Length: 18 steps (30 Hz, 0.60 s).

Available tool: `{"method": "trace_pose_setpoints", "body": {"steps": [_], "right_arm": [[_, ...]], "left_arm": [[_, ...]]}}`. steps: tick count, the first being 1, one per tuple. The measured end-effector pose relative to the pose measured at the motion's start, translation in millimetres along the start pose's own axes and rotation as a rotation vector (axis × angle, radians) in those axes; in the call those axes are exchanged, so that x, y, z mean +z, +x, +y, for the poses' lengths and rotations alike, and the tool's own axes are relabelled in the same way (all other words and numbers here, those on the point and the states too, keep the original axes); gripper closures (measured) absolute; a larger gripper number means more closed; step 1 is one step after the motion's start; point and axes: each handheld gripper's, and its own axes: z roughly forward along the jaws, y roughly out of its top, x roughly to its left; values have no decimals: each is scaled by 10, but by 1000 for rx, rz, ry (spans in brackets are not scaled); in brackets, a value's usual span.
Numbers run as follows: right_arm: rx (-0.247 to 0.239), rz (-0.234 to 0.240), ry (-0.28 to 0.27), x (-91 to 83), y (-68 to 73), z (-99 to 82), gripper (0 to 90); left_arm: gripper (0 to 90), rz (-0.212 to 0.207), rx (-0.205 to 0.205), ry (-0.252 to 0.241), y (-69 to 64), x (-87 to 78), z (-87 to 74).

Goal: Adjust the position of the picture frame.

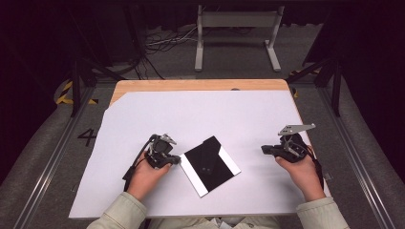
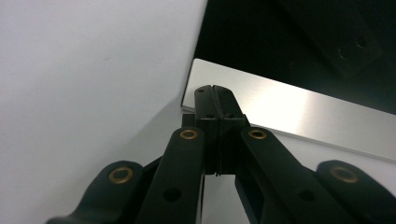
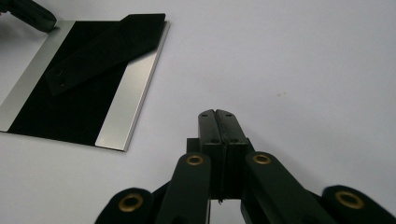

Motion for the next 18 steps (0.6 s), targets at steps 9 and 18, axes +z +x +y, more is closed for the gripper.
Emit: {"method": "trace_pose_setpoints", "body": {"steps": [9,18], "right_arm": [[5,-1,2,-8,-7,-33,900],[2,11,4,9,4,-32,900]], "left_arm": [[900,7,-51,-60,14,55,5],[900,-32,-122,-131,59,209,141]]}}
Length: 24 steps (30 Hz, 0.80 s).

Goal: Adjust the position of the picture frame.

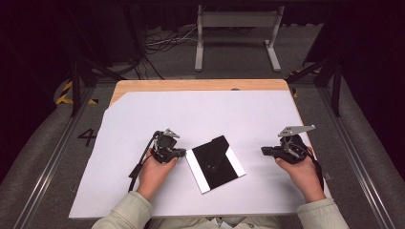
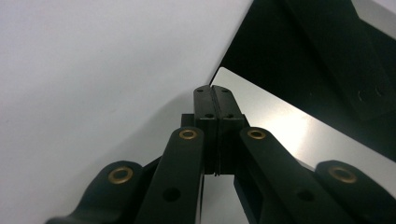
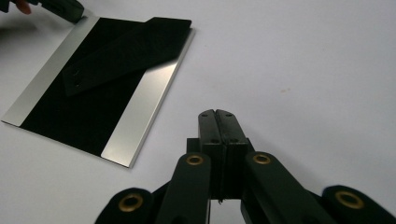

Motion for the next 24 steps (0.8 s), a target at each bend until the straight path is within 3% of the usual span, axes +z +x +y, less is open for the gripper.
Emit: {"method": "trace_pose_setpoints", "body": {"steps": [3,7,11,17,20,24], "right_arm": [[-9,9,3,14,27,1,900],[-21,27,3,12,77,2,900],[-43,35,-4,-22,130,-1,900],[-50,42,-17,-101,173,-16,900],[-67,51,-16,-101,220,-17,900],[-109,71,-14,-101,331,7,900]], "left_arm": [[900,-18,-28,-11,15,30,20],[900,6,2,-14,-45,96,89],[900,-5,14,-17,-78,182,178],[900,-38,-17,-24,-65,263,231],[900,-25,11,-26,-91,294,268],[900,-38,5,-31,-100,339,311]]}}
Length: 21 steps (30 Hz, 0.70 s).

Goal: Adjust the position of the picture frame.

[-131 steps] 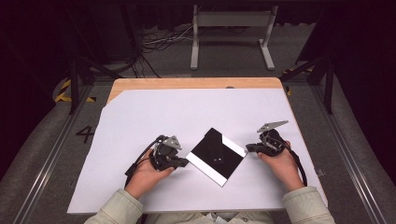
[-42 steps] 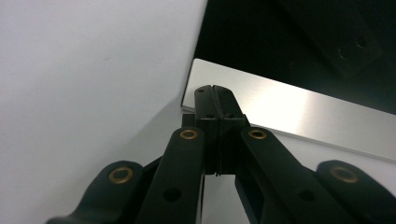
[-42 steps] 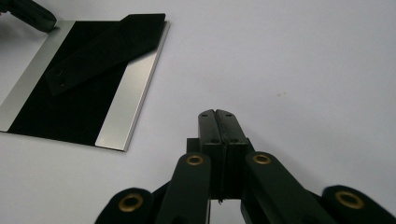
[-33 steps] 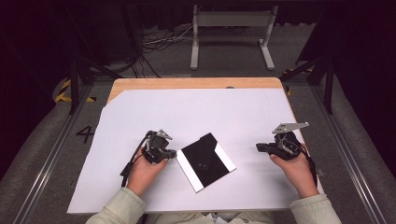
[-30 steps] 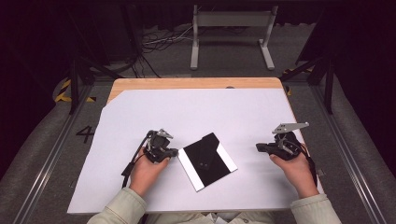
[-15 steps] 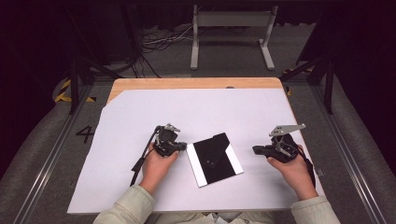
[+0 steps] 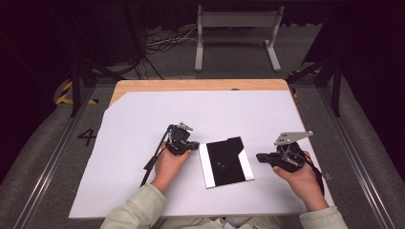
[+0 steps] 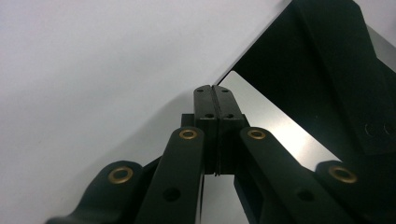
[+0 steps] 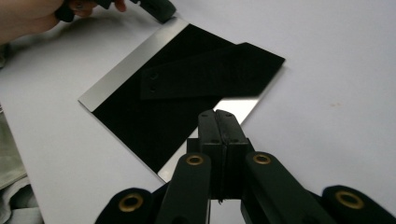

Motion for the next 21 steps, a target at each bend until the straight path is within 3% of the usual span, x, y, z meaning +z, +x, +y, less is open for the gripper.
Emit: {"method": "trace_pose_setpoints", "body": {"steps": [12,17,19,21], "right_arm": [[-80,53,31,157,190,104,900],[-120,76,51,247,277,135,900],[-132,88,59,288,295,141,900],[-126,77,67,303,278,139,900]], "left_arm": [[900,-21,-5,-17,7,55,35],[900,-18,-3,-35,3,-38,32],[900,-22,9,-45,-27,-112,27],[900,-23,52,-40,-99,-197,12]]}}
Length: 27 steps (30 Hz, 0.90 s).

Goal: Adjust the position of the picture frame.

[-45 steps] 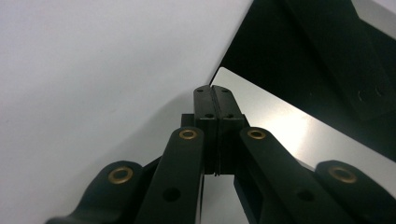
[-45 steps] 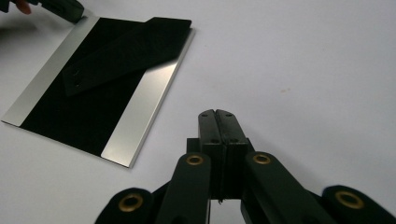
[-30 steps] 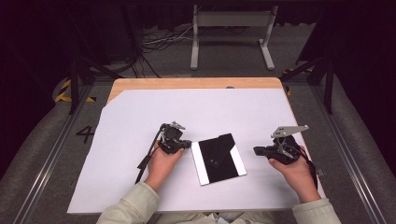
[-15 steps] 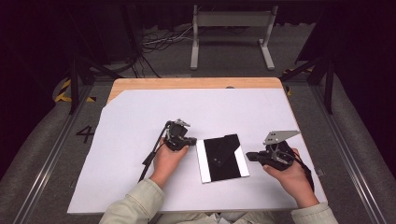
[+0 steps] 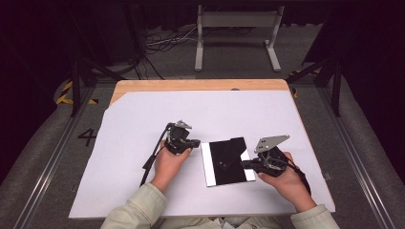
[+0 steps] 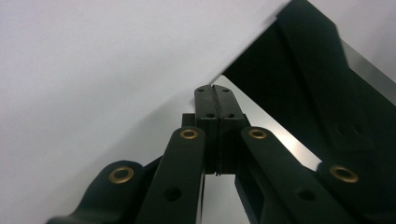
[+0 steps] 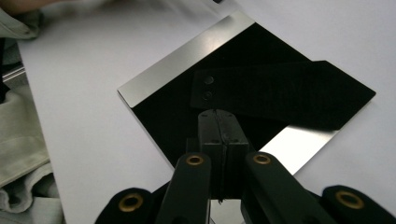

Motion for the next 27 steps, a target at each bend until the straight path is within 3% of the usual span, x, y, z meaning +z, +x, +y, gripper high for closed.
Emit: {"method": "trace_pose_setpoints", "body": {"steps": [2,5,6,7,8,12,15,19,23,27], "right_arm": [[12,-6,-5,-12,-41,-13,900],[22,-13,-11,-31,-80,-24,900],[26,-15,-16,-46,-94,-25,900],[26,-15,-16,-46,-94,-25,900],[27,-17,-18,-55,-101,-26,900],[52,-33,-38,-131,-166,-46,900],[68,-41,-50,-174,-209,-67,900],[80,-44,-54,-194,-245,-87,900],[82,-43,-57,-202,-258,-93,900],[86,-35,-63,-209,-269,-96,900]], "left_arm": [[900,-11,35,-6,-113,-93,-17],[900,-56,89,-14,-257,-186,-51],[900,-88,121,-9,-362,-225,-90],[900,-88,121,-9,-362,-225,-90],[900,-112,157,-1,-417,-253,-113],[900,-167,225,5,-564,-269,-153],[900,-173,280,49,-714,-220,-201],[900,-214,330,115,-877,-140,-272],[900,-241,370,149,-965,-102,-302],[900,-226,417,209,-990,-4,-348]]}}
